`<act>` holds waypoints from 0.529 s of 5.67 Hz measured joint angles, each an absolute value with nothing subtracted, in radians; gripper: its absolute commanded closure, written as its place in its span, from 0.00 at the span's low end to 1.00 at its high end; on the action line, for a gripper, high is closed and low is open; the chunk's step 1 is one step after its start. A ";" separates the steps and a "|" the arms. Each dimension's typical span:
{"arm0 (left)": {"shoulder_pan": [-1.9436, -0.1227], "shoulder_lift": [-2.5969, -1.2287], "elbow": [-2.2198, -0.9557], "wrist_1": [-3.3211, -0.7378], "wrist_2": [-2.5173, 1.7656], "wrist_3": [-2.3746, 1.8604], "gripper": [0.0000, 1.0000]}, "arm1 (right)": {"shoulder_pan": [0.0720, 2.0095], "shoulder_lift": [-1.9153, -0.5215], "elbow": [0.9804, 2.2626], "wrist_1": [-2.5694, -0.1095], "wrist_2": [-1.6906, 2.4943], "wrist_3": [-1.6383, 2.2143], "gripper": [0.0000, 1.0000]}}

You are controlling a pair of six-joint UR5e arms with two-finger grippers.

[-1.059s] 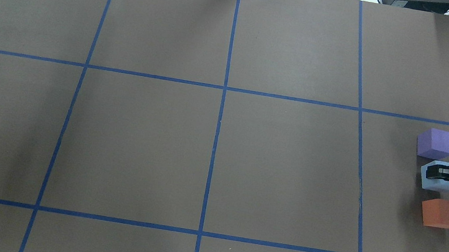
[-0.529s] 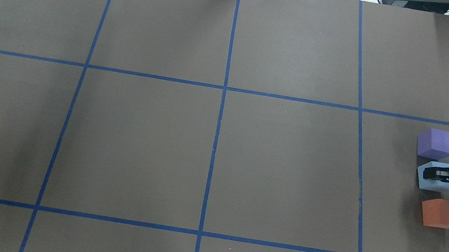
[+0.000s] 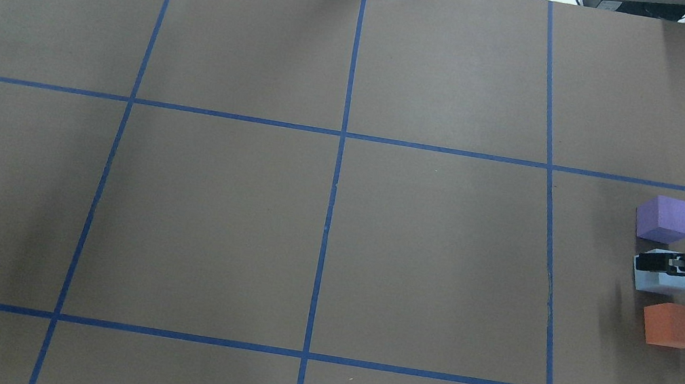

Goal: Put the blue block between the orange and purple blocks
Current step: 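Open the right gripper and withdraw it from the cubes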

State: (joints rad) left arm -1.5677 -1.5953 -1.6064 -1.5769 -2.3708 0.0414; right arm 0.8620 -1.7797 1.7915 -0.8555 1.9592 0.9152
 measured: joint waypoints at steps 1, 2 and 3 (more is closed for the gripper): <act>-1.568 -1.595 -1.607 -1.577 -2.371 0.042 0.00 | 0.961 -1.779 1.804 -0.887 2.033 0.843 0.00; -1.568 -1.595 -1.607 -1.577 -2.371 0.043 0.00 | 1.100 -1.775 1.808 -0.974 2.120 0.674 0.00; -1.568 -1.595 -1.606 -1.577 -2.371 0.043 0.00 | 1.243 -1.770 1.809 -1.127 2.178 0.433 0.00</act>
State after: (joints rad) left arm -1.5677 -1.5953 -1.6064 -1.5769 -2.3709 0.0429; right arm 1.2429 -1.7699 1.8088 -1.1267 2.1777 0.4333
